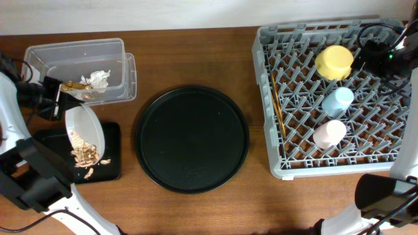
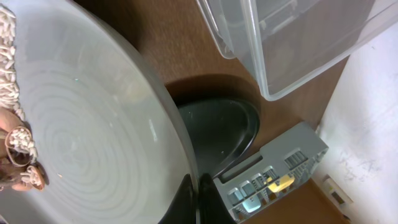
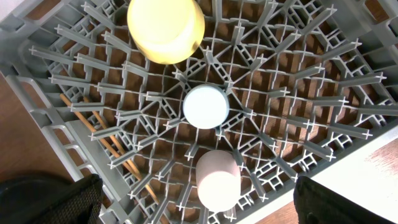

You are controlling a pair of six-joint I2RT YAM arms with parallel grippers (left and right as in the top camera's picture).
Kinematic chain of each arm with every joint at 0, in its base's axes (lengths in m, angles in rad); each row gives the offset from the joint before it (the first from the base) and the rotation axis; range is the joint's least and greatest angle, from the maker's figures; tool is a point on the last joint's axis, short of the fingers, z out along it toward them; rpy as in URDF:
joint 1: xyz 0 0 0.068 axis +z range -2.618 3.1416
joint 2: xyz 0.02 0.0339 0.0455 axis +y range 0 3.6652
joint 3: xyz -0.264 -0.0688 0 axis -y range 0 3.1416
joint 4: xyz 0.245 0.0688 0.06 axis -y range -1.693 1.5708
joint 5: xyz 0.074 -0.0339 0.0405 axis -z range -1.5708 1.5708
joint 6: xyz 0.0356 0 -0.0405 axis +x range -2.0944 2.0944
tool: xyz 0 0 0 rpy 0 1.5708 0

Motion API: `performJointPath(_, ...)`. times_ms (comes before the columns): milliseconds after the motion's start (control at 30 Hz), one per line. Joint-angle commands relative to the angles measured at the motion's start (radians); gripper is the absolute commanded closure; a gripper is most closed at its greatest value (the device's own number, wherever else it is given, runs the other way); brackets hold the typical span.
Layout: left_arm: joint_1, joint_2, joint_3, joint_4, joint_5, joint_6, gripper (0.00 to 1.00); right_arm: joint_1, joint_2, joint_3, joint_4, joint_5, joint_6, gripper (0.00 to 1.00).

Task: Sort waste into correct bins and load items into the dishwasher rack
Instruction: 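Tilt the white plate with left gripper to dump rice and shells onto the tray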

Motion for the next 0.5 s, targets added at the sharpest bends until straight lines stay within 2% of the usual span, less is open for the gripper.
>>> performJointPath(0, 0.032, -0.049, 0.019, -0.009, 0.073, 0.076, 1.0, -0.001, 0.007, 0.007, 0.0, 0.005, 0.008, 0.02)
performJointPath(467, 0.074, -0.049, 0.019, -0.037, 0.118, 0.124, 1.0, -0.001, 0.007, 0.007, 0.0, 0.005, 0.008, 0.02)
